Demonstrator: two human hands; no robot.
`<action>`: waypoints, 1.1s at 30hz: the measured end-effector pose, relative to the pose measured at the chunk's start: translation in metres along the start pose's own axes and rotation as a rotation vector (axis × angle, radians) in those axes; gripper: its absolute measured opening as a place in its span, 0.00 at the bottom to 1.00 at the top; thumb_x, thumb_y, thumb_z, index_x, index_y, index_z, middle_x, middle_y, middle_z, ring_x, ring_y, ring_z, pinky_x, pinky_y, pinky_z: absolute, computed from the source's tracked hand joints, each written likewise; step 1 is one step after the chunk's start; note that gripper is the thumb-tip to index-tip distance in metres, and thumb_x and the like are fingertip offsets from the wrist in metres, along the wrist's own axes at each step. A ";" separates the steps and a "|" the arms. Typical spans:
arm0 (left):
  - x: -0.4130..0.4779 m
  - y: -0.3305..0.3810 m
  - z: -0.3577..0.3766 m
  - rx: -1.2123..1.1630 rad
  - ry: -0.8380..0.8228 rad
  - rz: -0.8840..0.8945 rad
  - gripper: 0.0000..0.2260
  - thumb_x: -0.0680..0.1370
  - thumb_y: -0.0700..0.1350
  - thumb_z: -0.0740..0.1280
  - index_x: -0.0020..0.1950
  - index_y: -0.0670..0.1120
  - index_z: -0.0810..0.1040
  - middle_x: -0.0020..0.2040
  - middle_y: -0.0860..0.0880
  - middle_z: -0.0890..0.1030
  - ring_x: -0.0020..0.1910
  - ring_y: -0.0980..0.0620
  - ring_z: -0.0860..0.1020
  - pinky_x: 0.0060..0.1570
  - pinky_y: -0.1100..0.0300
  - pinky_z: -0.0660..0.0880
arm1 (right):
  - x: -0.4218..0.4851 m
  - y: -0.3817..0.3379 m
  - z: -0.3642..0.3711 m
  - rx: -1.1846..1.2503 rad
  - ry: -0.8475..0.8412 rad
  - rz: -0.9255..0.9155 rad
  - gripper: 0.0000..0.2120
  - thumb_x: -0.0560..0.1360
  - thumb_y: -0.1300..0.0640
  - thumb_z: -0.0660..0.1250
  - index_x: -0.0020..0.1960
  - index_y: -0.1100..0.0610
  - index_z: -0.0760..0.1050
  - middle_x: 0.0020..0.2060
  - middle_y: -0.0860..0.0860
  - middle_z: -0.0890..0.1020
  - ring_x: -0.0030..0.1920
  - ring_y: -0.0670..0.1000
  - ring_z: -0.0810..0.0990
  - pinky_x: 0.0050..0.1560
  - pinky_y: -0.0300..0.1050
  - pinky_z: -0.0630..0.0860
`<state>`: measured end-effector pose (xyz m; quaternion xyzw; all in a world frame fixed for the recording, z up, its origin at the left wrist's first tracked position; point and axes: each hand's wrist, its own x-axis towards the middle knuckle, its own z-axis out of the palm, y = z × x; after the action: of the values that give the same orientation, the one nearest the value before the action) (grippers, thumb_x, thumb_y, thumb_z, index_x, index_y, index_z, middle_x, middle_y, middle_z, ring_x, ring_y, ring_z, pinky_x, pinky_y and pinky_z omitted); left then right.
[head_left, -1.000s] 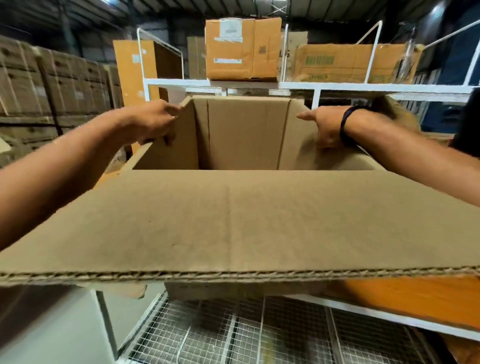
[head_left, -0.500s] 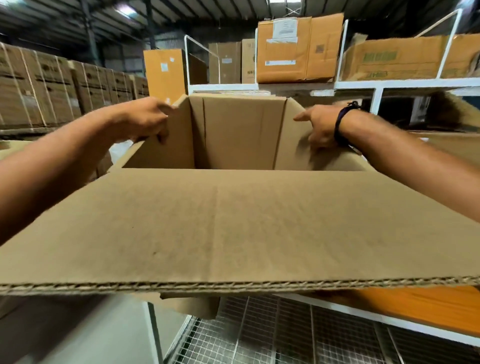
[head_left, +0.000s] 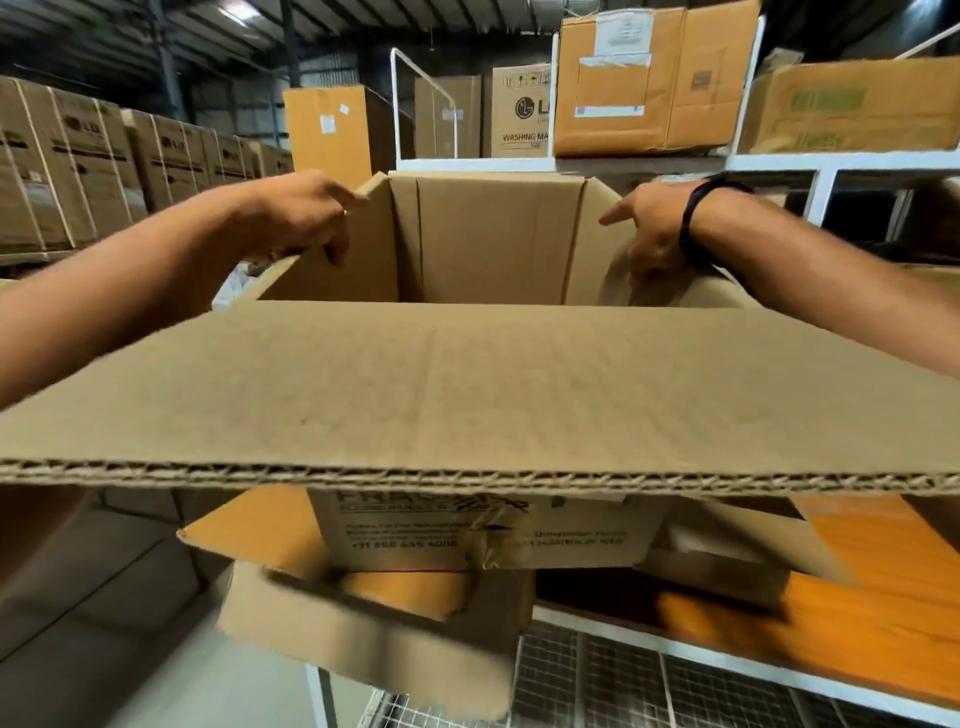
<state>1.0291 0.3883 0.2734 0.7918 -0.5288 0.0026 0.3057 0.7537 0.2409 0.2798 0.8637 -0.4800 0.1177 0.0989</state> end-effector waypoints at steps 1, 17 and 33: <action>0.007 -0.005 0.000 0.004 0.001 -0.003 0.30 0.72 0.28 0.64 0.72 0.46 0.68 0.73 0.43 0.67 0.57 0.45 0.74 0.54 0.53 0.72 | 0.009 -0.005 0.003 0.005 -0.005 0.002 0.35 0.72 0.62 0.70 0.76 0.49 0.61 0.71 0.54 0.69 0.69 0.56 0.69 0.63 0.49 0.69; 0.099 -0.094 0.010 -0.042 -0.072 -0.007 0.31 0.72 0.28 0.63 0.73 0.45 0.67 0.71 0.43 0.69 0.62 0.42 0.73 0.60 0.51 0.73 | 0.097 -0.076 0.046 0.009 -0.056 0.040 0.32 0.73 0.63 0.68 0.75 0.51 0.63 0.70 0.52 0.70 0.67 0.55 0.71 0.62 0.44 0.69; 0.160 -0.151 -0.017 -0.115 -0.120 0.157 0.26 0.73 0.28 0.57 0.69 0.44 0.73 0.37 0.45 0.78 0.28 0.51 0.68 0.22 0.64 0.65 | 0.117 -0.142 0.030 0.074 -0.042 0.249 0.30 0.71 0.66 0.68 0.72 0.52 0.68 0.65 0.55 0.75 0.61 0.56 0.76 0.60 0.47 0.74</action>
<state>1.2319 0.3008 0.2668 0.7279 -0.6058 -0.0512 0.3172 0.9375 0.2122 0.2777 0.8026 -0.5810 0.1287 0.0416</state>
